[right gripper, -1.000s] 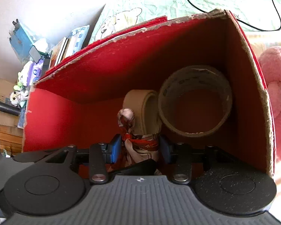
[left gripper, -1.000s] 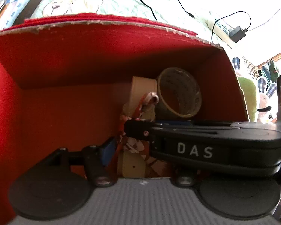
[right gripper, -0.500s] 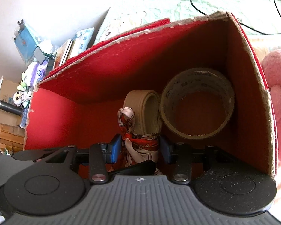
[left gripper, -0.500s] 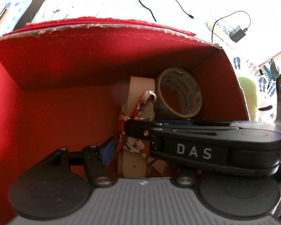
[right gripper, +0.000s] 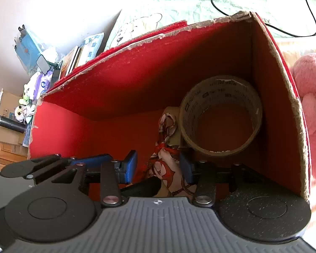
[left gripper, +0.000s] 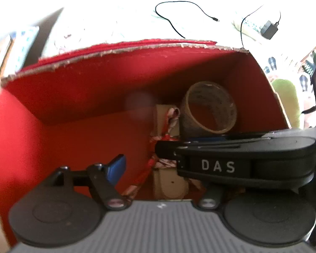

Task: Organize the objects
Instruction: 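Lower the sandal beside the tape roll and open the right tool, then withdraw the right tool from the box toward the orange gourd toy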

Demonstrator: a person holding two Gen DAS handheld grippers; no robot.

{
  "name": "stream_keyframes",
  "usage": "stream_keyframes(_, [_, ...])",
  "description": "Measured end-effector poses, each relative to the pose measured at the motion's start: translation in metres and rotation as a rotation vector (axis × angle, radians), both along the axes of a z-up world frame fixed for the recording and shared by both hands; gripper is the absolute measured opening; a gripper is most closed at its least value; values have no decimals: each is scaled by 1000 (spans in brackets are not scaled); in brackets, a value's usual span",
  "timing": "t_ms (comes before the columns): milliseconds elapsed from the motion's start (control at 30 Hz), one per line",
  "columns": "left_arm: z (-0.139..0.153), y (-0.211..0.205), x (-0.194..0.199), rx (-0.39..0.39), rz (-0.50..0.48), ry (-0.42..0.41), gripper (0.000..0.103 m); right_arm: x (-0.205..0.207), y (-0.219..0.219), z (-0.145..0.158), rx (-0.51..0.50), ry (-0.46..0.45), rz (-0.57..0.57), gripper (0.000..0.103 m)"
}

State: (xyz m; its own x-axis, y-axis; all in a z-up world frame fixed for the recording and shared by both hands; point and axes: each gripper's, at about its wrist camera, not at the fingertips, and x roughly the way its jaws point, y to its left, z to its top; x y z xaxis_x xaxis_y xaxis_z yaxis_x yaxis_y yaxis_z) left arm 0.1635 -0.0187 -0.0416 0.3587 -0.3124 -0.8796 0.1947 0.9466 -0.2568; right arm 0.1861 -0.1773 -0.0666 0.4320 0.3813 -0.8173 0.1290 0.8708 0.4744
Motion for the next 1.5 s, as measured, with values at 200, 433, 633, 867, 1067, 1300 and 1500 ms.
stream_keyframes(200, [1,-13,-1,103,-31,-53,69,1,2,-1,17,2,0,49])
stream_keyframes(433, [2,-20,-1,155,-31,-91,70,-1,3,0,36,-18,-1,47])
stream_keyframes(633, [3,-20,-4,153,-13,-96,72,-3,4,3,35,-50,1,44])
stream_keyframes(867, [8,-29,-10,223,-6,-145,74,-5,5,7,31,-96,14,39])
stream_keyframes(1067, [14,-25,-16,215,17,-162,74,-12,13,18,-61,-164,-6,38])
stream_keyframes(1300, [24,-24,-30,231,47,-191,75,-24,18,30,-110,-228,-18,39])
stream_keyframes(1500, [33,-17,-47,203,89,-214,78,-45,19,45,-189,-307,-41,39])
